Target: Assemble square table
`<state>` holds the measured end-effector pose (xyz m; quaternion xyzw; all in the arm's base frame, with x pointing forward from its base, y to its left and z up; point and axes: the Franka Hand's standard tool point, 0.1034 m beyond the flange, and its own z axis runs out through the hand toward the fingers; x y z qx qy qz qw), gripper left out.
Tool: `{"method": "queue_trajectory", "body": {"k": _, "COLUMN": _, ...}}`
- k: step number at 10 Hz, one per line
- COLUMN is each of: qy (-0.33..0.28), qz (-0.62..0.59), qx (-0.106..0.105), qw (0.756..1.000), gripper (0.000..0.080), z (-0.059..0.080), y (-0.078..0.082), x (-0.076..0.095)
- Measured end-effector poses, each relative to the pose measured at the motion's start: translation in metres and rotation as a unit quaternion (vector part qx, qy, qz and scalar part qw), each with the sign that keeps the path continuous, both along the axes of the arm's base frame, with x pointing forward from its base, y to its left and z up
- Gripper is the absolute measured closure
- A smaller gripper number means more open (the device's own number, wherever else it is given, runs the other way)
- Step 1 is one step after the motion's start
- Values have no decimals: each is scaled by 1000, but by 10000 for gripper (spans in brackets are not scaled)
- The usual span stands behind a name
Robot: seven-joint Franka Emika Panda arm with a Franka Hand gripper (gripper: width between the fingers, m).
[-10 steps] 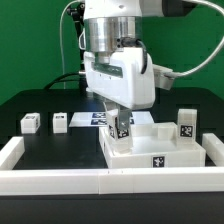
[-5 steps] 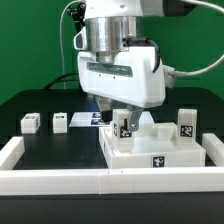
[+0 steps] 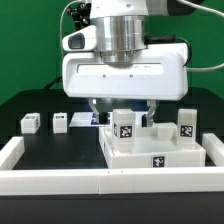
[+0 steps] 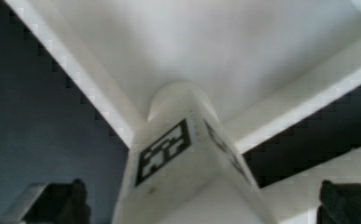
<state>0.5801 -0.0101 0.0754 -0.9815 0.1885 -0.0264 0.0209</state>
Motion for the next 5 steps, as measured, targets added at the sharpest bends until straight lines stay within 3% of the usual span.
{"method": "queue_trajectory", "body": {"k": 5, "qy": -3, "qz": 217, "qx": -22, "qw": 976, "gripper": 150, "z": 1, "y": -1, "x": 0}}
